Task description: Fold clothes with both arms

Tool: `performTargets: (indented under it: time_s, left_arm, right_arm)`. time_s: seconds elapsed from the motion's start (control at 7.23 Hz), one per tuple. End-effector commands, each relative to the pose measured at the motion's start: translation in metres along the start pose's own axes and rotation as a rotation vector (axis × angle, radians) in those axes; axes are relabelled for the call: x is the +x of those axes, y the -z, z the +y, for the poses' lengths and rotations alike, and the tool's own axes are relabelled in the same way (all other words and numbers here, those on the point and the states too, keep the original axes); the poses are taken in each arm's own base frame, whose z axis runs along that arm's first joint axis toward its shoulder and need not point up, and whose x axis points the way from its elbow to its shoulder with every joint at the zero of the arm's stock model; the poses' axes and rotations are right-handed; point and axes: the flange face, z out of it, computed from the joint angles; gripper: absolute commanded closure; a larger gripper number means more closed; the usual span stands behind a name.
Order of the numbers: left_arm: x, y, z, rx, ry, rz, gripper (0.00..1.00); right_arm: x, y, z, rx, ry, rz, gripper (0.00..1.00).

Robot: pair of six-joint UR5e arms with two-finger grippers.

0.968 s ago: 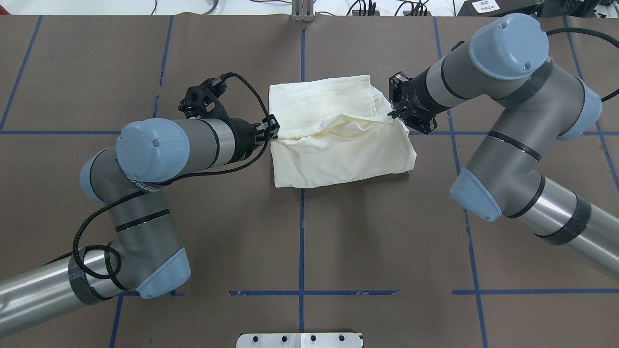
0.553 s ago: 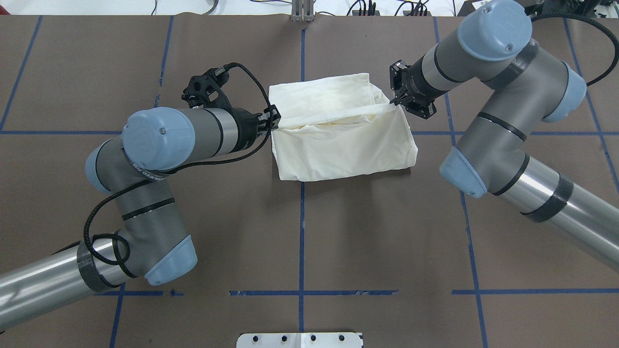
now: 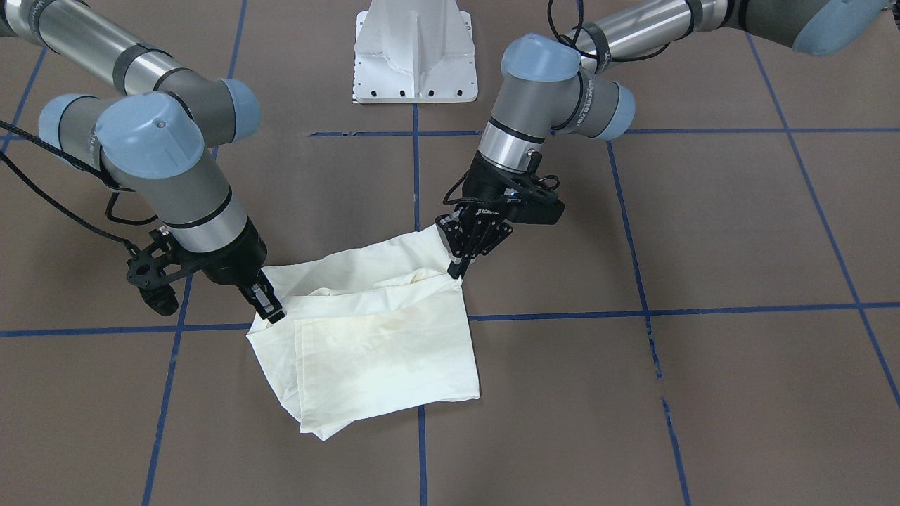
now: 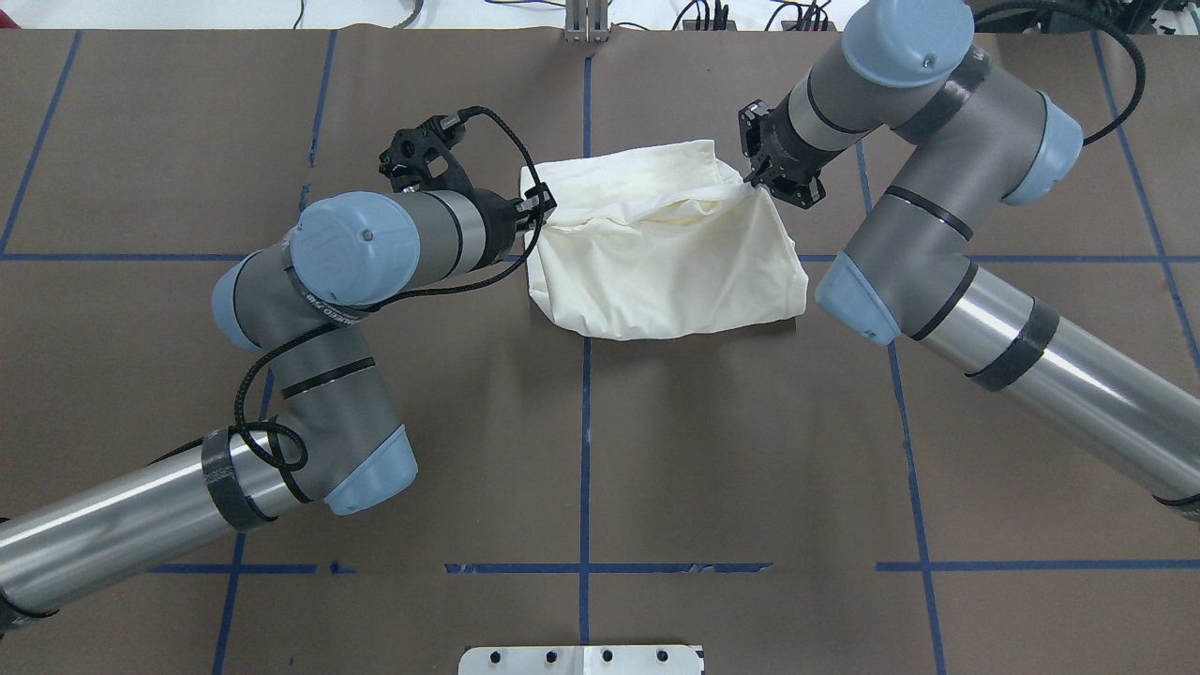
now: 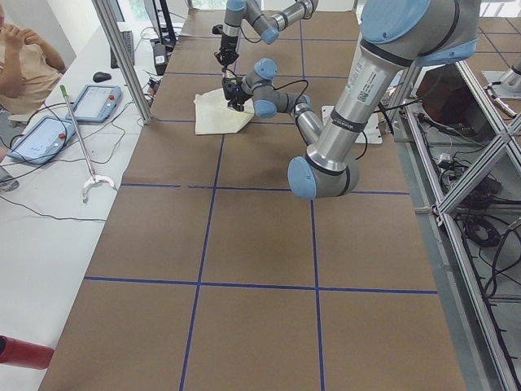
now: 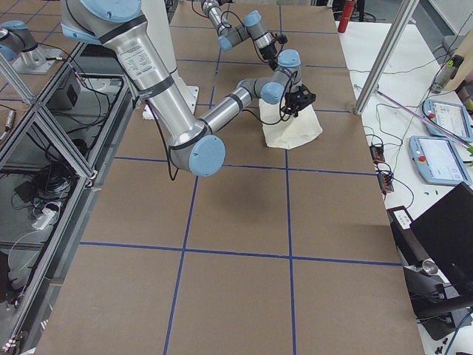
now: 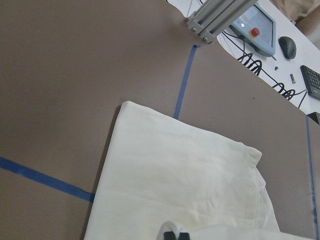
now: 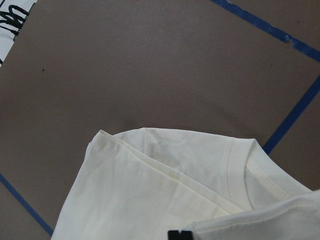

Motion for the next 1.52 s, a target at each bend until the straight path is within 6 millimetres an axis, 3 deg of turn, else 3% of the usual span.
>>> performTargets:
  time_s: [0.0, 0.28, 0.55, 0.83, 1.11, 1.24, 1.38]
  left_arm:
    - [0.001, -0.024, -0.01, 0.022, -0.033, -0.026, 1.0]
    - [-0.008, -0.047, -0.02, 0.034, -0.06, -0.009, 1.0]
    - [0.006, -0.062, -0.033, 0.055, -0.089, -0.016, 1.0]
    - [-0.008, -0.078, -0.039, 0.062, -0.111, -0.012, 1.0]
    - [-0.008, -0.085, -0.045, 0.069, -0.138, -0.016, 1.0]
    - [-0.01, -0.092, -0.05, 0.076, -0.161, -0.026, 0.89]
    - [-0.009, -0.094, -0.057, 0.083, -0.166, -0.022, 0.68]
  right_arm:
    - [-0.016, -0.022, -0.005, 0.019, 0.004, 0.036, 1.0]
    - [-0.028, -0.043, -0.01, 0.034, 0.023, 0.072, 1.0]
    - [-0.033, -0.054, -0.012, 0.042, 0.024, 0.092, 1.0]
    - [-0.033, -0.074, -0.023, 0.032, 0.045, 0.06, 1.0]
    - [-0.031, -0.078, -0.028, 0.035, 0.059, 0.065, 1.0]
    - [-0.03, -0.082, -0.03, 0.038, 0.06, 0.072, 1.0]
    - [-0.03, -0.083, -0.031, 0.039, 0.059, 0.074, 1.0]
